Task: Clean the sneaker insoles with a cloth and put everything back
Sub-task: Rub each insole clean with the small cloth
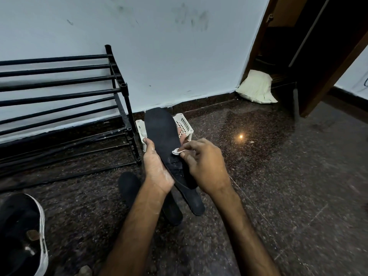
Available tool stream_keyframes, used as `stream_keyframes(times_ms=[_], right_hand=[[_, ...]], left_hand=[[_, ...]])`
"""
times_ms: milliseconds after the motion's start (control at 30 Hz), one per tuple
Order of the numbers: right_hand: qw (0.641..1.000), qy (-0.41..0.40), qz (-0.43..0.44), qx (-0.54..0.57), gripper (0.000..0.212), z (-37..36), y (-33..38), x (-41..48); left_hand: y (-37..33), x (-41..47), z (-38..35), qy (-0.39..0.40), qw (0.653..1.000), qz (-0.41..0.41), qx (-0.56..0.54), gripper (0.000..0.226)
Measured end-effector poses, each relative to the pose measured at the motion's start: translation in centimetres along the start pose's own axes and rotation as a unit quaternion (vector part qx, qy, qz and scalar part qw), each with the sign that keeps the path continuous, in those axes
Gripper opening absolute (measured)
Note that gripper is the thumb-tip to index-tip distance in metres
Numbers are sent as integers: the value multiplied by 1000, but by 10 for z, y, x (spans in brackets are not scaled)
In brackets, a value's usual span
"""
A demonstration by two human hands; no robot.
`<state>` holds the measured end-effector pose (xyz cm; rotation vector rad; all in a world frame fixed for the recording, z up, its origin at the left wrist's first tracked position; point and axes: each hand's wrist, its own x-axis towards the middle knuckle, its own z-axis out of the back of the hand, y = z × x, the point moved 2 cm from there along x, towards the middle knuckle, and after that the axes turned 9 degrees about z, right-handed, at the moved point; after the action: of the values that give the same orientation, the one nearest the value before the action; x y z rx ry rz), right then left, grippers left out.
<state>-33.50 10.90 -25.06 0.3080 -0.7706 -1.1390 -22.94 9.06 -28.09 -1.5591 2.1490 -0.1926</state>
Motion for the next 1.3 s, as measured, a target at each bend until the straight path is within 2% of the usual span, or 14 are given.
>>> stream_keyframes(times_ms=[100, 200, 400, 600, 667, 767, 867, 933, 1033, 1100, 1233, 1300], right_hand=[[996, -9, -51, 72, 10, 3, -3, -3], [988, -18, -86, 129, 7, 3, -4, -4], [987, -131, -46, 83, 9, 9, 5, -1], [991, -115, -34, 55, 13, 20, 0, -1], [992, -116, -6, 40, 12, 25, 2, 1], [994, -97, 43, 7, 14, 24, 11, 4], [996, -58, 52, -37, 16, 10, 19, 2], [997, -35, 65, 6, 13, 7, 26, 0], [989, 65, 65, 118, 8, 14, 34, 0], [992, 89, 49, 75, 5, 20, 28, 1], [998, -34, 34, -47, 7, 23, 17, 3], [996, -70, 43, -18, 6, 19, 24, 2]], left_hand=[[0, -1, -1, 4, 1000, -1, 2, 84], [2, 0, 0, -3, 1000, 8, 5, 95], [24, -5, -12, 26, 998, 45, 34, 112], [5, -9, -18, 47, 998, -43, -12, 95], [0, -10, -19, 61, 996, -58, -15, 93], [2, -10, -20, 81, 996, -46, -5, 96], [7, -8, -18, 73, 996, -45, 11, 103], [5, -11, -18, 66, 996, -54, 30, 104], [2, -14, -17, 59, 996, -54, 36, 99], [0, -11, -16, 68, 996, -55, 14, 95], [4, -7, -18, 66, 996, -44, 28, 98], [7, -8, -20, 61, 996, -28, 66, 105]])
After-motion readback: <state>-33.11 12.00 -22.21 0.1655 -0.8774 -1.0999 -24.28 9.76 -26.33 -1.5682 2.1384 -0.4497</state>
